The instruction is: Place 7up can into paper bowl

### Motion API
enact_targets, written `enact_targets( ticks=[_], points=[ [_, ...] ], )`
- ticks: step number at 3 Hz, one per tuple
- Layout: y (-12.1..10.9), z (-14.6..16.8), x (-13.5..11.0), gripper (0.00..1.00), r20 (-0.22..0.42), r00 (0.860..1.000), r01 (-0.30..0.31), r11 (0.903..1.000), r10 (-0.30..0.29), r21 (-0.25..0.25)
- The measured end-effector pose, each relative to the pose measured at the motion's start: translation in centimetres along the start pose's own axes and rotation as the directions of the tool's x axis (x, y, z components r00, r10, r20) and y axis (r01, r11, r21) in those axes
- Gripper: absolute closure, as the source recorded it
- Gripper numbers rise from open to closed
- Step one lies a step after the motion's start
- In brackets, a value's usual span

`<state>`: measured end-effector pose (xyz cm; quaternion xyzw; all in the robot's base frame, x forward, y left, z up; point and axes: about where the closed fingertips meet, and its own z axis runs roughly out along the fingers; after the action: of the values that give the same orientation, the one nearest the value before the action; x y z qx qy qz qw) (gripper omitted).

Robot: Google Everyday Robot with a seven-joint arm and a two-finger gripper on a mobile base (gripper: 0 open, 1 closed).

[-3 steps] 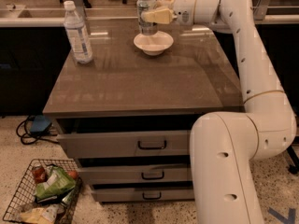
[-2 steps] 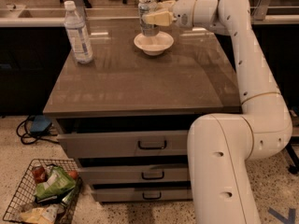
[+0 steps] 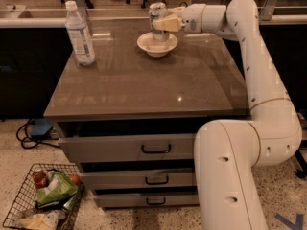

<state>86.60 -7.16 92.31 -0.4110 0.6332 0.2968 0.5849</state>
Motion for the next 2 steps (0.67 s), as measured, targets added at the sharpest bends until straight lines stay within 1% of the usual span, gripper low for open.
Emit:
enact_targets(
  ticks=[1,2],
  points=[
    [-0.9,-0.8,1.6,1.00,-0.009,0.999,-0.043,0.9988,0.043,0.023],
    [-1.2,-0.9,3.2,1.00,0.005,0.993,-0.114,0.9931,0.114,0.027]
  ],
)
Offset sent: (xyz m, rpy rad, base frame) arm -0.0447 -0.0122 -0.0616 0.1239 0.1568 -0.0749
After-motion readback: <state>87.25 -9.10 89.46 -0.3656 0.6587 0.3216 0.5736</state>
